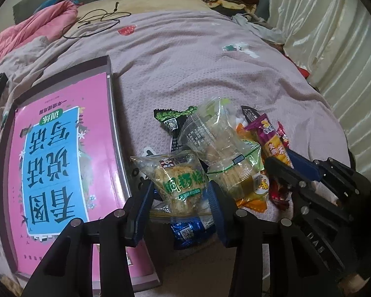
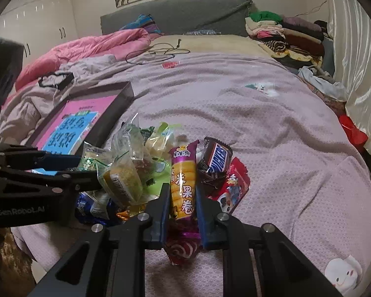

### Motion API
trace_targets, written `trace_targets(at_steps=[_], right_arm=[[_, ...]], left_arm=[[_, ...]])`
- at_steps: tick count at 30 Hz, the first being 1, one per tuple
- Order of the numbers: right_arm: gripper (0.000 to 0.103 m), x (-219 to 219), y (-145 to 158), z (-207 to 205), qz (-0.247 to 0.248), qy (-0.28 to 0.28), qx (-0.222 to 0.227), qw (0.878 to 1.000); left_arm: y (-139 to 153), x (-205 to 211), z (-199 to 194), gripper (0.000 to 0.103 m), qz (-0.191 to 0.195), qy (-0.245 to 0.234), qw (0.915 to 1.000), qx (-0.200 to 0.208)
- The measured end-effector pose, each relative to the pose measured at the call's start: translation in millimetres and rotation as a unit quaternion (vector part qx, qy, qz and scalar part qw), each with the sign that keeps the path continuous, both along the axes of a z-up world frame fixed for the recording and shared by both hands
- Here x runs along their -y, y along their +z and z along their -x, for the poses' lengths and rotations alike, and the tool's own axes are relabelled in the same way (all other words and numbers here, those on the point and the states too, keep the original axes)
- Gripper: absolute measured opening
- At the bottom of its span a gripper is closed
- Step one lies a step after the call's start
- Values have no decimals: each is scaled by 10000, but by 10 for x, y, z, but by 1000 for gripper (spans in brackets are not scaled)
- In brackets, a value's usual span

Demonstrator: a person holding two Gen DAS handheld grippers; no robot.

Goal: Organize snacks
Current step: 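Grasp the green-labelled bread packet with the left tool while the right tool grasps the yellow rice-roll stick, then carry the bread packet with the left tool while the right tool carries the rice roll to the tray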

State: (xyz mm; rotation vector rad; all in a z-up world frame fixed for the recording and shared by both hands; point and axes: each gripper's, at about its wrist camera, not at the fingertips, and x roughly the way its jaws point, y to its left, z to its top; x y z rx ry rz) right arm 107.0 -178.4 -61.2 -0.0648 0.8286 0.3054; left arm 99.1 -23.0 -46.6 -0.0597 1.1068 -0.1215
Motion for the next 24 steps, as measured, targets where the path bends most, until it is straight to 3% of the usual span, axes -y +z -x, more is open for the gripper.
trace_targets(at_steps=[8, 13, 17, 24], right_arm=[[20, 178, 140, 82, -499, -186, 225, 9983], [20, 187, 195, 120, -608, -180, 319, 9975], [20, 165, 188, 120, -598, -158, 297, 9976], [20, 153, 181, 128, -615, -155, 298, 9975]], left_arm=[[146, -94, 69, 33, 245, -19, 9996, 155], [96, -101, 49, 32, 246, -27, 9997, 53], [87, -78, 24, 34, 194, -56, 9998, 3], [1, 13, -10, 49, -108, -172, 9997, -119]])
